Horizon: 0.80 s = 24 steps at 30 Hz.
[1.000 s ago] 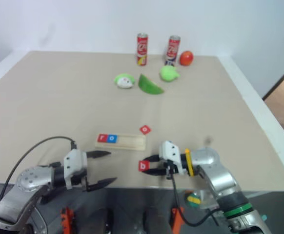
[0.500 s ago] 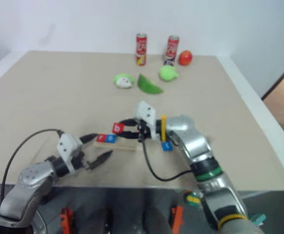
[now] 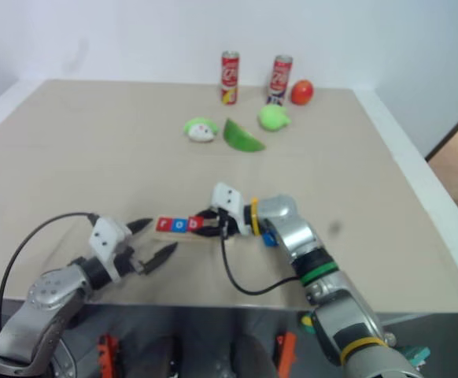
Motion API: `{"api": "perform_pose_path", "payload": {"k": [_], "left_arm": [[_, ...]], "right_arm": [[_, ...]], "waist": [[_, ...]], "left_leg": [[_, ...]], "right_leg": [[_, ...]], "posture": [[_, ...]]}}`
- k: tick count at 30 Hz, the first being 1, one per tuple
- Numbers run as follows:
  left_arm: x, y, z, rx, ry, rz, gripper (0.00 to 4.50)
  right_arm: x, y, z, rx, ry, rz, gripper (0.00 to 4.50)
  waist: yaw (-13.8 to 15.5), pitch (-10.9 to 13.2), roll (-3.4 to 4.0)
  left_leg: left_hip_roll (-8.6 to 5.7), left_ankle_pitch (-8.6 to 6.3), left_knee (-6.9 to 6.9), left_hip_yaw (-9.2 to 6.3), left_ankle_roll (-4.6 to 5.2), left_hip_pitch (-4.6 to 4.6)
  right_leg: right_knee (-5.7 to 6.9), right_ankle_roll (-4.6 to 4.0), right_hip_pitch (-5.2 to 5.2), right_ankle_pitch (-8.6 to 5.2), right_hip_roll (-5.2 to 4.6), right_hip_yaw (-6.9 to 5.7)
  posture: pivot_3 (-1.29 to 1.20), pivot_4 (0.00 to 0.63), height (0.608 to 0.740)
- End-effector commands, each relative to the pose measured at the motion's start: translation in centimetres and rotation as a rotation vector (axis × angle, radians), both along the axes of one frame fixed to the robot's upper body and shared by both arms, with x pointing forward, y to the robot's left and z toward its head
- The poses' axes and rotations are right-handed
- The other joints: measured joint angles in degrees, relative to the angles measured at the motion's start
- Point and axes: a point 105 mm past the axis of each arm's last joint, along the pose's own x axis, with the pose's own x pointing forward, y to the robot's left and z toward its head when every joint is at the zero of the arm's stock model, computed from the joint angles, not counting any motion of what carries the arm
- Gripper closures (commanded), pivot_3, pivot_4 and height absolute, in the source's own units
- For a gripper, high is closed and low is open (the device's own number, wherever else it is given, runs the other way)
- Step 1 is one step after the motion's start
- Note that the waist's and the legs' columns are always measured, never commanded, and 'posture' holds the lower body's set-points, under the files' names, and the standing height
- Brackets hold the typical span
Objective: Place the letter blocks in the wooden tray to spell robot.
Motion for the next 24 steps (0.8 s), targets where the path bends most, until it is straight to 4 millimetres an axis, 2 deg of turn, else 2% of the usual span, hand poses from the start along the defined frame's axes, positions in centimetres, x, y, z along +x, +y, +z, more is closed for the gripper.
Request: {"api": "perform_pose_path", "payload": {"k": [1,14,16,20,21,23,24], "left_arm": [[-0.3,-0.3,1.1,0.0,-0.041,-0.014,0.0],[-0.5,-1.0,0.8,0.007,-0.033,-0.032,0.0],[-0.6,-1.0,0.7,0.012,-0.029,-0.032,0.0],[-0.6,-0.8,0.5,0.024,-0.022,-0.031,0.0],[-0.6,-0.8,0.5,0.026,-0.021,-0.03,0.0],[-0.6,-0.8,0.5,0.032,-0.022,-0.031,0.0],[-0.6,-0.7,0.5,0.035,-0.024,-0.032,0.0]], "right_arm": [[0.1,0.4,0.7,0.0,-0.04,0.03,3.3],[0.7,0.7,-0.2,-0.016,0.008,-0.003,3.3],[0.6,0.6,-0.1,-0.016,0.006,-0.003,2.25],[0.7,0.5,0.5,0.015,0.006,-0.023,0.99],[0.8,0.4,0.7,0.023,-0.003,-0.03,0.49],[1.0,0.3,1.8,0.057,-0.019,-0.056,0.03],[1.2,0.2,2.5,0.088,-0.022,-0.077,0.03]], "waist": [[-0.01,0.0,0.0],[-0.02,0.0,0.0],[-0.02,0.0,0.0],[-0.02,0.0,0.0],[-0.02,0.0,0.0],[-0.02,0.0,0.0],[-0.02,0.0,0.01]], "left_leg": [[0.01,0.0,0.0,0.01,0.0,0.03],[0.03,0.0,0.0,0.03,0.0,0.08],[0.03,0.0,0.0,0.03,0.0,0.09],[0.03,0.0,0.0,0.03,0.0,0.09],[0.03,0.0,0.0,0.03,0.0,0.09],[0.03,0.0,0.0,0.03,0.0,0.09],[0.03,0.0,0.0,0.03,0.0,0.08]], "right_leg": [[0.0,0.01,0.02,0.0,0.0,0.0],[0.01,0.01,0.05,0.0,0.01,0.0],[0.01,0.01,0.05,0.0,0.01,0.0],[0.01,0.02,0.05,-0.01,0.01,0.0],[0.01,0.02,0.05,-0.01,0.01,0.0],[0.01,0.02,0.05,-0.01,0.0,0.01],[0.01,0.01,0.04,-0.01,0.0,0.01]], "posture": [[0.0,0.15,0.74],[0.0,0.15,0.74],[0.0,0.15,0.74],[0.0,0.15,0.74],[0.0,0.15,0.74],[0.0,0.15,0.74],[0.0,0.15,0.74]]}}
